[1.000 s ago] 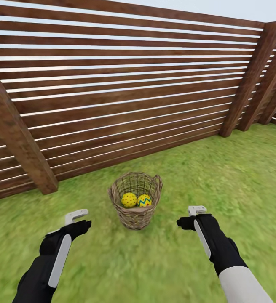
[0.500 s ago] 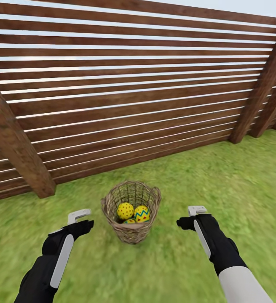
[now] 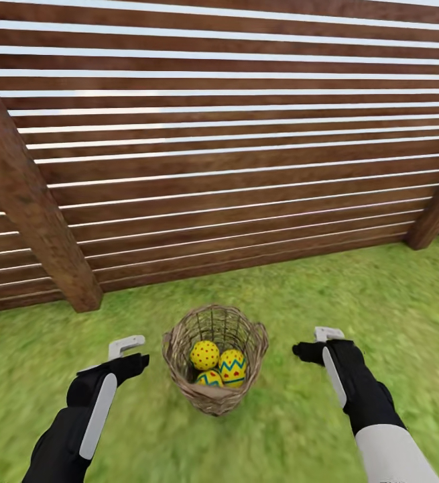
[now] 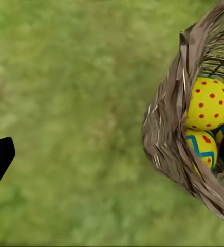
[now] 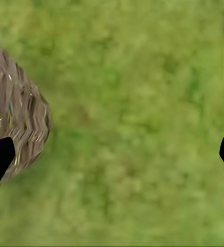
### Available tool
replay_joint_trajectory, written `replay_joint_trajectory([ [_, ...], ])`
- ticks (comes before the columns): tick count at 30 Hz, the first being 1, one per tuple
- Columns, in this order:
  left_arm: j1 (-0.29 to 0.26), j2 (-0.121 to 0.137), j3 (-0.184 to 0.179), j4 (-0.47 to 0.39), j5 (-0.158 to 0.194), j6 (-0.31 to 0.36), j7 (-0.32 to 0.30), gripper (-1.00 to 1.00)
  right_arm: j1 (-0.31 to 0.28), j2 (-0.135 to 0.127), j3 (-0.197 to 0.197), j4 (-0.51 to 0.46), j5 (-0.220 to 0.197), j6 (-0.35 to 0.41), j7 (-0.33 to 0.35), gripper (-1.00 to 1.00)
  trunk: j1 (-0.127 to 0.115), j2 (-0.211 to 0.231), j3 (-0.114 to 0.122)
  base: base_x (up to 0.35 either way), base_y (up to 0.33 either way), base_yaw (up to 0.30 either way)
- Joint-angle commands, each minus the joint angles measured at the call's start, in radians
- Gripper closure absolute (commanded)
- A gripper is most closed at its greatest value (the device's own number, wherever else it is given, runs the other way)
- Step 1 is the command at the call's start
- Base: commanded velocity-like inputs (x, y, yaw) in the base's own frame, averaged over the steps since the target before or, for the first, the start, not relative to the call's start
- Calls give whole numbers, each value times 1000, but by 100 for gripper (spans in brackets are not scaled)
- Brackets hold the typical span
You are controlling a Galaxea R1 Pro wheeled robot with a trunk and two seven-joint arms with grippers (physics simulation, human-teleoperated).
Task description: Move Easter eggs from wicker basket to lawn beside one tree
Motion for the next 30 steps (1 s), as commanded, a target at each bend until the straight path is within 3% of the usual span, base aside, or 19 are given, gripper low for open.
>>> replay_joint_trajectory([
  [1,-1,-1,1,-1,11,4,8,-100,0,0,-30,-9,0,5,1,-100,0,0,-1,281,-222,140],
  [6,-1,-1,1,0,11,6,8,-100,0,1,-95,-33,-1,6,4,-100,0,0,-1,281,-222,49],
  [11,-1,-2,1,1,10,7,7,-100,0,-1,-103,-37,-1,2,9,-100,0,0,-1,281,-222,6],
  [17,-1,-2,1,3,7,9,10,-100,0,-18,-102,-36,0,1,106,-100,0,0,-1,134,-108,0],
  [24,-26,-1,1,2,0,160,14,-100,0,-18,-101,-36,0,0,114,-100,0,0,-1,3,-2,0],
  [27,-42,-10,-1,22,4,182,113,-100,0,-14,-99,-36,0,-1,115,-100,0,0,-1,0,0,0],
  [30,-47,-20,-23,28,8,182,146,-100,1,-14,-99,-36,0,-2,115,-100,0,0,-1,0,0,0],
])
